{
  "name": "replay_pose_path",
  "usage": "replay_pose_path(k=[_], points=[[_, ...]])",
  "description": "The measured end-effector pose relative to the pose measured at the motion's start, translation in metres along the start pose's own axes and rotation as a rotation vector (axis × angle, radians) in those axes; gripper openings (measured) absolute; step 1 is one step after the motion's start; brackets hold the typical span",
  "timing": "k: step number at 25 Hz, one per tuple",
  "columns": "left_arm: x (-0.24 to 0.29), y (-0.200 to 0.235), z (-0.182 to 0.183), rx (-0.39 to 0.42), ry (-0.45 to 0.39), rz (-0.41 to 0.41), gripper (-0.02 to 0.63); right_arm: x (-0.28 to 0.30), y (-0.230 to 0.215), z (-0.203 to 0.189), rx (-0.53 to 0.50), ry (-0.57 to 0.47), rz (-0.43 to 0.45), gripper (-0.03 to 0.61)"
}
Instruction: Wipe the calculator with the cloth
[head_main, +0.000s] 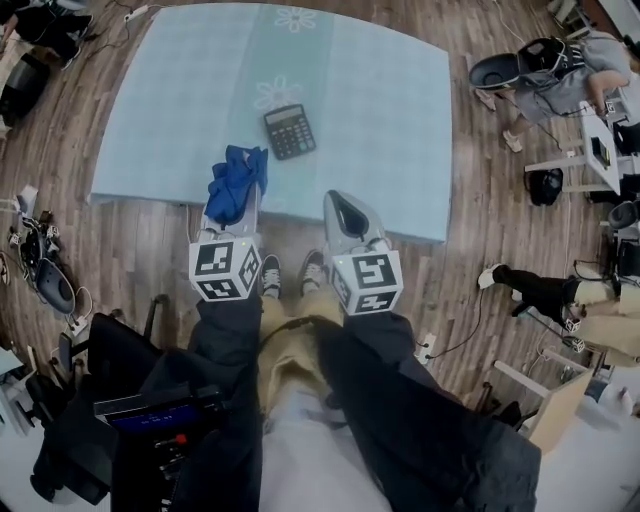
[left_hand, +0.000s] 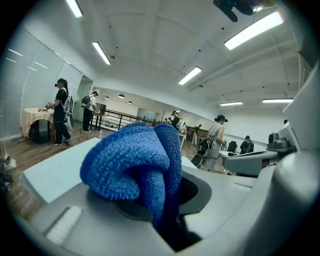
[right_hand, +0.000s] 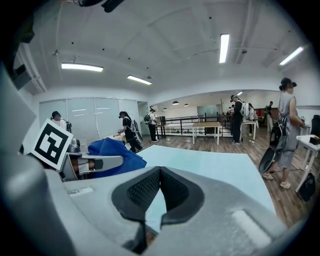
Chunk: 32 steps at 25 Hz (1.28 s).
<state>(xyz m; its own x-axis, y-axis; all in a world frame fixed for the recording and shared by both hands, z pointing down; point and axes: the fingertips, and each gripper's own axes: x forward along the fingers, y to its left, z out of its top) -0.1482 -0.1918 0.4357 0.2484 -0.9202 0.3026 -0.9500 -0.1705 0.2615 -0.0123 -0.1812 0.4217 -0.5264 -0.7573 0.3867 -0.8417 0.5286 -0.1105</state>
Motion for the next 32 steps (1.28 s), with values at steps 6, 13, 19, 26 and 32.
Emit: replay_pose_path(k=[6, 13, 19, 26, 32], points=[[0.020, 0.009, -0.007, 0.007, 0.017, 0.056, 0.069, 0.031, -0.010, -0.004, -0.011, 0.047, 0.037, 0.000], [0.037, 0.012, -0.016, 0.034, 0.046, 0.077, 0.069, 0.052, -0.017, -0.017, 0.016, 0.113, 0.035, 0.000], [0.072, 0.025, -0.033, 0.046, 0.098, 0.109, 0.069, 0.080, -0.034, -0.032, 0.047, 0.166, 0.038, 0.000], [0.118, 0.051, -0.052, 0.090, 0.162, 0.130, 0.069, 0.126, -0.052, -0.050, 0.071, 0.217, 0.047, 0.000], [0.150, 0.061, -0.056, 0.193, 0.171, 0.124, 0.069, 0.156, -0.070, -0.056, 0.095, 0.231, 0.020, 0.000]])
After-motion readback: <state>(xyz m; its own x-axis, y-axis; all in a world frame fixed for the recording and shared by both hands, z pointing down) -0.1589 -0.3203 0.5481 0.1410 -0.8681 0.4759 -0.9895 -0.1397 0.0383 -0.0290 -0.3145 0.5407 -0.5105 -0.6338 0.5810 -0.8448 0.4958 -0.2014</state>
